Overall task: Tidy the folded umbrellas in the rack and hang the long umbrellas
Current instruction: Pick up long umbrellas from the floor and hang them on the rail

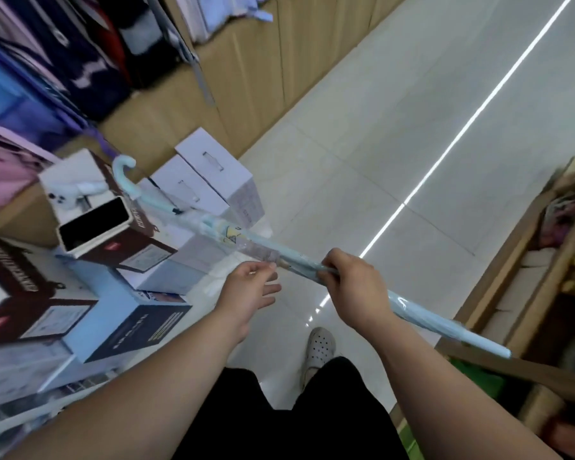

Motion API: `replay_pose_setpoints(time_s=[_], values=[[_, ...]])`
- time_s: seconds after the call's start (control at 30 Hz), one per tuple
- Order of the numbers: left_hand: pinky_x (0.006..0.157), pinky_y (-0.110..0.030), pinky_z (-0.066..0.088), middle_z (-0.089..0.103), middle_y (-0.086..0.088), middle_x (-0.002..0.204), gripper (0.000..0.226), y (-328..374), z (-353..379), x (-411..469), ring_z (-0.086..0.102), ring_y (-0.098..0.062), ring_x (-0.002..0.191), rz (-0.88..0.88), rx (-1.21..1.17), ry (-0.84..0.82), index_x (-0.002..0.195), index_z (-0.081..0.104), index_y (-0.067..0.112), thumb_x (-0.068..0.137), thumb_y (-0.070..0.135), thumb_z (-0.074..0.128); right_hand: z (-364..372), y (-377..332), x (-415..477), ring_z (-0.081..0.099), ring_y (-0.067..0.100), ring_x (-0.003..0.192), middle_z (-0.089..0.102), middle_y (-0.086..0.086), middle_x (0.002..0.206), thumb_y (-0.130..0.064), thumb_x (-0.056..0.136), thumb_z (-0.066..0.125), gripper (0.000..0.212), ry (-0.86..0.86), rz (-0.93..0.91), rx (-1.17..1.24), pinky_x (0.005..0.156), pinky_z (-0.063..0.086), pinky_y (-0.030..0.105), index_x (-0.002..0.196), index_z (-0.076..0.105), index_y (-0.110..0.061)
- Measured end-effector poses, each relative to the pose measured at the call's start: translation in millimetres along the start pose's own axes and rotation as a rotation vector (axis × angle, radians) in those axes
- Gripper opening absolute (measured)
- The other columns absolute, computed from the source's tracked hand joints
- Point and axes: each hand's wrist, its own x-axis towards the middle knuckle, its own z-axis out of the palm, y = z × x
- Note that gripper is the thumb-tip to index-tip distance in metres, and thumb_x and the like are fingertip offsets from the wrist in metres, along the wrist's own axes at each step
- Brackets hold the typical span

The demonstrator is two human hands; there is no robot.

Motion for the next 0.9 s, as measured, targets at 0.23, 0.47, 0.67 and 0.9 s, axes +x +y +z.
replay_pose_setpoints(time_s=[0.23, 0.47, 0.67, 0.9], values=[[0.085, -0.045, 0.06, 0.074, -0.015, 0.114, 0.037, 50, -23, -65, 0.077, -0.031, 0.095, 0.153, -0.424, 0.021, 0.125, 0.049, 0.012, 0.097, 0.026, 0.068, -26, -92, 1, 0.056, 0.023, 0.073, 0.061, -0.004, 0.078, -0.023, 0.09, 0.064, 0.007, 0.105, -0.204, 0.116, 0.065, 0.046, 0.038, 0.088, 0.058, -0.02], [0.086, -0.048, 0.061, 0.077, -0.014, 0.11, 0.034, 76, -112, -114, 0.077, -0.033, 0.094, 0.34, -0.559, 0.104, 0.123, 0.054, 0.017, 0.094, 0.01, 0.069, -13, -195, -19, 0.053, 0.013, 0.08, 0.059, -0.014, 0.083, -0.019, 0.091, 0.063, 0.005, 0.102, -0.336, 0.27, 0.064, 0.036, 0.027, 0.094, 0.06, -0.022], [0.07, -0.045, 0.063, 0.073, -0.02, 0.108, 0.028, 94, -219, -141, 0.076, -0.035, 0.094, 0.461, -0.532, 0.152, 0.117, 0.055, 0.017, 0.094, 0.002, 0.064, 16, -288, -43, 0.057, 0.006, 0.102, 0.065, -0.017, 0.111, -0.017, 0.094, 0.061, 0.026, 0.065, -0.416, 0.361, 0.086, 0.046, 0.022, 0.119, 0.064, -0.026], [0.063, -0.046, 0.063, 0.07, -0.012, 0.102, 0.033, 136, -345, -180, 0.073, -0.031, 0.092, 0.691, -0.377, 0.206, 0.12, 0.053, 0.014, 0.094, -0.004, 0.059, 25, -371, -61, 0.059, -0.003, 0.098, 0.061, -0.035, 0.107, -0.018, 0.095, 0.063, 0.041, -0.08, -0.439, 0.485, 0.079, 0.047, 0.01, 0.121, 0.061, -0.05]])
